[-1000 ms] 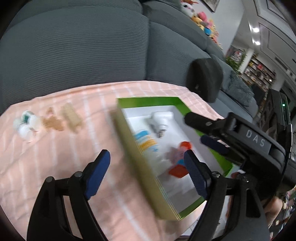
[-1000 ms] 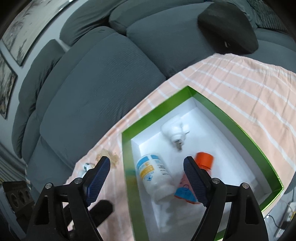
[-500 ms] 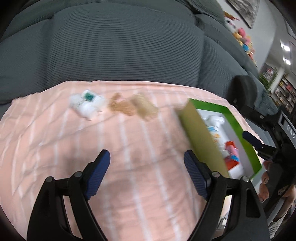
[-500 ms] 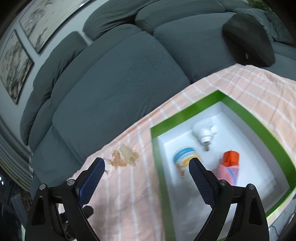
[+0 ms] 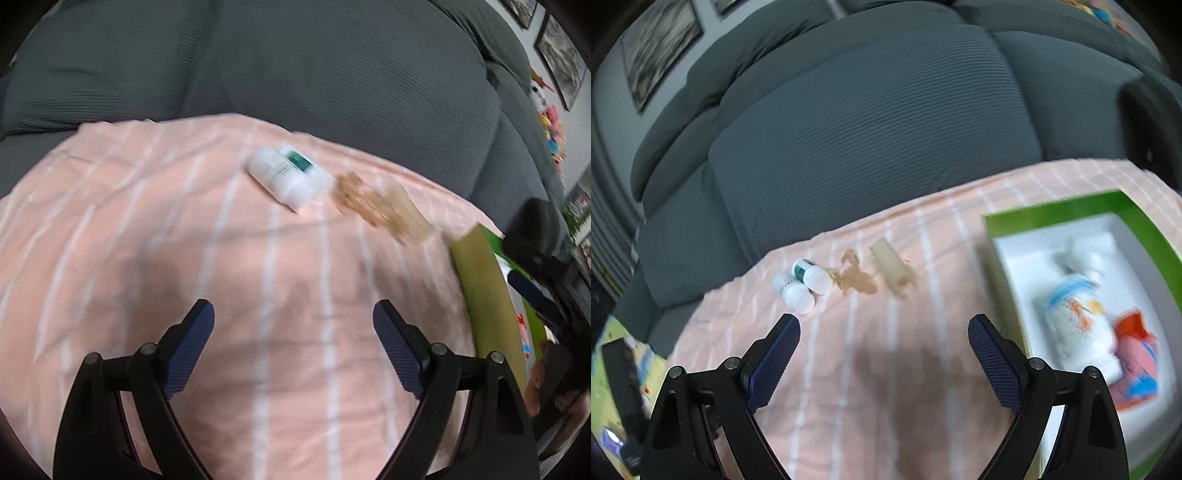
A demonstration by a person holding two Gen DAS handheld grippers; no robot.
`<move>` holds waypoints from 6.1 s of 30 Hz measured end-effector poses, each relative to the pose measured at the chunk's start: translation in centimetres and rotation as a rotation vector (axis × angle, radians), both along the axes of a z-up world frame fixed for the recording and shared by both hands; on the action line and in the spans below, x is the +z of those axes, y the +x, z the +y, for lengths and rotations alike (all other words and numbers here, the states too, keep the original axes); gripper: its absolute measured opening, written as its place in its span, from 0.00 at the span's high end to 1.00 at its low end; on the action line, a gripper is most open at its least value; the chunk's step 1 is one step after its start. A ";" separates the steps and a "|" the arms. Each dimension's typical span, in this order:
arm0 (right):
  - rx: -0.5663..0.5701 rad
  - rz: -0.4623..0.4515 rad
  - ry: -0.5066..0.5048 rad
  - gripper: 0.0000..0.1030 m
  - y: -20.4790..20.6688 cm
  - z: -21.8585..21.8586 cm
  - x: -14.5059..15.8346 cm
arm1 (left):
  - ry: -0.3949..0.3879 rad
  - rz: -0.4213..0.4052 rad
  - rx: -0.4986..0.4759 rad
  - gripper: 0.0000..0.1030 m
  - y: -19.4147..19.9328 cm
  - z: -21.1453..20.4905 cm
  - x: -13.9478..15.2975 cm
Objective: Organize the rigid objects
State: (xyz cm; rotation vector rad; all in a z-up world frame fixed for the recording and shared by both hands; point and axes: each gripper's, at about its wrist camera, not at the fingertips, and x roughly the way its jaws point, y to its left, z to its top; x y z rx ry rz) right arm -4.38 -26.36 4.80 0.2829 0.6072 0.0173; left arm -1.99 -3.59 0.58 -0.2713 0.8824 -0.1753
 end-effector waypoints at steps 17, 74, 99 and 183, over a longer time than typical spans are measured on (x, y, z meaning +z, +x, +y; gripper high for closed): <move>-0.032 0.164 -0.201 0.28 13.7 1.1 -3.7 | -0.064 0.068 0.087 0.15 1.1 3.2 -1.0; 0.127 0.250 0.115 0.23 1.0 3.0 -5.2 | -0.147 0.179 -0.060 0.15 1.0 1.3 -4.0; 0.228 0.383 0.221 0.40 6.1 4.9 -9.0 | -0.112 0.126 -0.224 0.40 1.3 -4.3 -5.2; -0.417 0.023 0.321 0.58 -7.6 -20.2 -1.2 | -0.144 -0.051 -0.799 0.53 -0.7 -31.5 2.3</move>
